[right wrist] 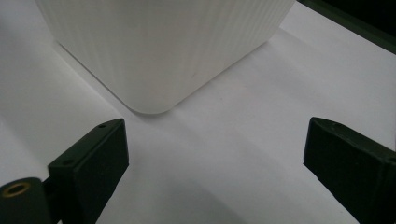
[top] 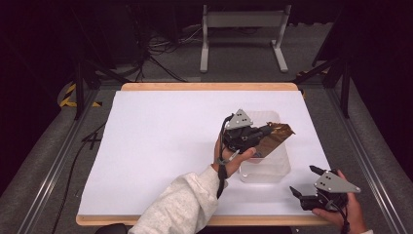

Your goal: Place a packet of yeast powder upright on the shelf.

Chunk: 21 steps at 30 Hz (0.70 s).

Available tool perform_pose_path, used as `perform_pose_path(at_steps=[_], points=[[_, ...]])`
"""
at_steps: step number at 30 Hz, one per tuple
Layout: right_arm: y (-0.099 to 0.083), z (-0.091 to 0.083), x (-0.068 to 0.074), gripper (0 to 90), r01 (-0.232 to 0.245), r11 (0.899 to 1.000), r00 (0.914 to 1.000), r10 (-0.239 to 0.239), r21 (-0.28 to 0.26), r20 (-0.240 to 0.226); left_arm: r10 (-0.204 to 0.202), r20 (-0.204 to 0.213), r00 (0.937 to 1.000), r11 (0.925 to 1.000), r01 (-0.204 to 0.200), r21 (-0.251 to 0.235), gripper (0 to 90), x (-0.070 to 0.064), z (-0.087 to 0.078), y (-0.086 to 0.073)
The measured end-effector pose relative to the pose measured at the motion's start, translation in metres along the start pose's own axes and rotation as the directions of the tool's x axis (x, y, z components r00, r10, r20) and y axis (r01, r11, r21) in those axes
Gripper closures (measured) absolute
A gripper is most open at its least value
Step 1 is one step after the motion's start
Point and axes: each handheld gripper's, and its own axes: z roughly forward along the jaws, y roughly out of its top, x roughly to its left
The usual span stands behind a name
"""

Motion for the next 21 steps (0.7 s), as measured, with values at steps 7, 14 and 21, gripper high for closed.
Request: perform_pose_path(at_steps=[7, 14, 21], points=[[-0.001, 0.0, -0.001, 7.3, -0.003, 1.0, 1.0, 0.003, 0.005, 0.0, 0.168, 0.032, 0.9853, 0.9771, -0.171, 0.127, 88.3, -0.002, -0.026, 0.014], [0.0, 0.002, 0.0, 7.4, 0.001, 1.0, 1.0, -0.001, 0.013, -0.006, 0.239, 0.097, 0.966, 0.9325, -0.257, 0.254, 88.9, 0.004, -0.038, 0.027], [0.0, 0.002, 0.0, 7.3, 0.002, 1.0, 1.0, -0.002, 0.016, -0.007, 0.25, 0.068, 0.9659, 0.9399, -0.259, 0.223, 90.0, 0.007, -0.034, 0.029]])
